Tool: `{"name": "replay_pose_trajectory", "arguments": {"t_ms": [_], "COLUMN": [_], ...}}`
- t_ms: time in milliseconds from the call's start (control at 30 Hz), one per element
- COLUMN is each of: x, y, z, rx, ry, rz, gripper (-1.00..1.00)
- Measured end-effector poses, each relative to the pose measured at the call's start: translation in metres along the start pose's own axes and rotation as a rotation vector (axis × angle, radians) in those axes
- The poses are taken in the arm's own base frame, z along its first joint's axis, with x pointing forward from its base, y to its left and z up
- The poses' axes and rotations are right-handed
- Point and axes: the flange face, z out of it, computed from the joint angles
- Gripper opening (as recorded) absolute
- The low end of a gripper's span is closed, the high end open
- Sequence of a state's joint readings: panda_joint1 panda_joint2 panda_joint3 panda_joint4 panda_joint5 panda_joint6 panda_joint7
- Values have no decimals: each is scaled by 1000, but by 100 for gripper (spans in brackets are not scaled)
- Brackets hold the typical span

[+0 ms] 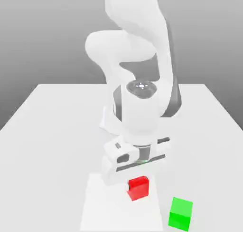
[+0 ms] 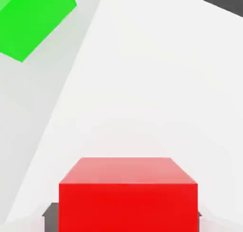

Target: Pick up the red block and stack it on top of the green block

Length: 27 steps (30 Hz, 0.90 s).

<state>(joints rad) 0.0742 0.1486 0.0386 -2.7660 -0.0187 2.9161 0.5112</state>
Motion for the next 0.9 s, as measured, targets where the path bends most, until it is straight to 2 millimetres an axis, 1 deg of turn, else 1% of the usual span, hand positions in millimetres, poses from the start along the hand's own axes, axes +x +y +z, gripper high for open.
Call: {"name": "replay_pose_trajectory", "arguments": {"t_ms": [100,167,500,733,767,800,900], "x": [-1,1,23,33,35,35,36], "y": [1,-6,-72,-119,-123,-125,-126], "z": [-27,-38,-59,-73,-68,-58,-20], "rx": [-1,0,10,1,0,-1,-2], "ry": [-1,-2,-8,-4,-3,-3,-2], "rz": [-2,-29,-272,-443,-456,-462,-467], "gripper": [-100,-100,-100,-100,-100,-100,-100]}}
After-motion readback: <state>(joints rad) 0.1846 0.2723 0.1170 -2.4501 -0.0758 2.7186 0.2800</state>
